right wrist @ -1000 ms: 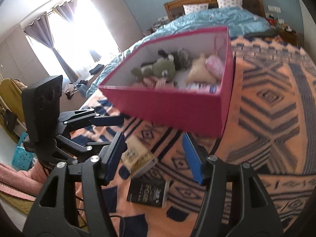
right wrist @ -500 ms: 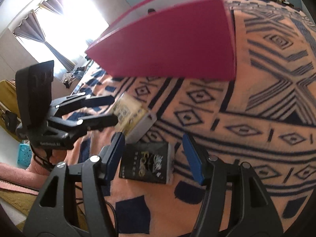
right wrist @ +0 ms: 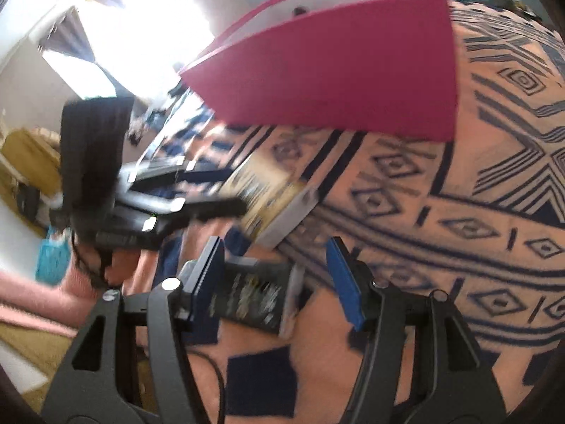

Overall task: Organize objects
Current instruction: 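Grasp the cream tissue pack with the right gripper, then lift the cream tissue pack and carry it over the box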

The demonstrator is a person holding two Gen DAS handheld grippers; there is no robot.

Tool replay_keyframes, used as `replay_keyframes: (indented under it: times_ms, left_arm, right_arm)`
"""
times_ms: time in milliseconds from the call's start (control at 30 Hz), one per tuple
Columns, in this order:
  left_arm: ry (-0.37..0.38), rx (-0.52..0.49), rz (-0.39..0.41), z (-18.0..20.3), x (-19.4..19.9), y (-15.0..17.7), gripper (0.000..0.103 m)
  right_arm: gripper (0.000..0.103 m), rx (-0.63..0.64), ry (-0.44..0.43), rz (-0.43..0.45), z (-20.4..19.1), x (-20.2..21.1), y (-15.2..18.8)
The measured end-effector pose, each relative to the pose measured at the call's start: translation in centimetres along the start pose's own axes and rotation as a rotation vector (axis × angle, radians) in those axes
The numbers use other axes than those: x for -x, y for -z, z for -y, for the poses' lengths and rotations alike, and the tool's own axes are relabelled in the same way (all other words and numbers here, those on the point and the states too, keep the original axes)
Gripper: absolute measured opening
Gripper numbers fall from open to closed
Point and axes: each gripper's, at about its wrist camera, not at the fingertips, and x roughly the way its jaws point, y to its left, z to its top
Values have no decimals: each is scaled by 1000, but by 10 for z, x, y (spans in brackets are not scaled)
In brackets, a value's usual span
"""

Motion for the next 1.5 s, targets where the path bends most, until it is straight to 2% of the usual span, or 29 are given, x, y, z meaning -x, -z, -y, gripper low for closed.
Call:
replay_keyframes:
  times_ms: [67,167,367,500,633,700,833,900,1367,1500]
  left_arm:
    - [21,6,-5,0,-1,1,59]
    - [37,4,-13,6,-3,0,55]
    - [98,-23,-44,23,-13,-1,52]
    - [103,-38,-51,30,-18,-3,52]
    - [93,-8,-24,21,-13,-7,50]
    - [97,0,-26,19,-13,-7,40]
    - [99,-9,-35,22,-15,-7,37]
    - [85,-21,-33,26,-16,-7,37]
    - [77,-42,-15,38,-12,-10,36]
    - [76,-48,0,41,-8,-12,36]
  right_arm:
    - [62,-15,-1,9,3,-3,-3]
    - [53,-32,-4,10,8,-8,-8]
    - [45,-62,9,24,18,-6,-10]
    - [45,-93,33,29,28,-4,-9]
    - [45,-103,31,38,32,-3,-10]
    - [45,-103,30,40,34,-3,-10]
    - [45,-93,39,40,35,-2,-10]
    - [42,-89,41,40,34,-5,-10]
    - [41,-77,79,68,39,15,-8]
    - [41,-69,84,77,24,7,-12]
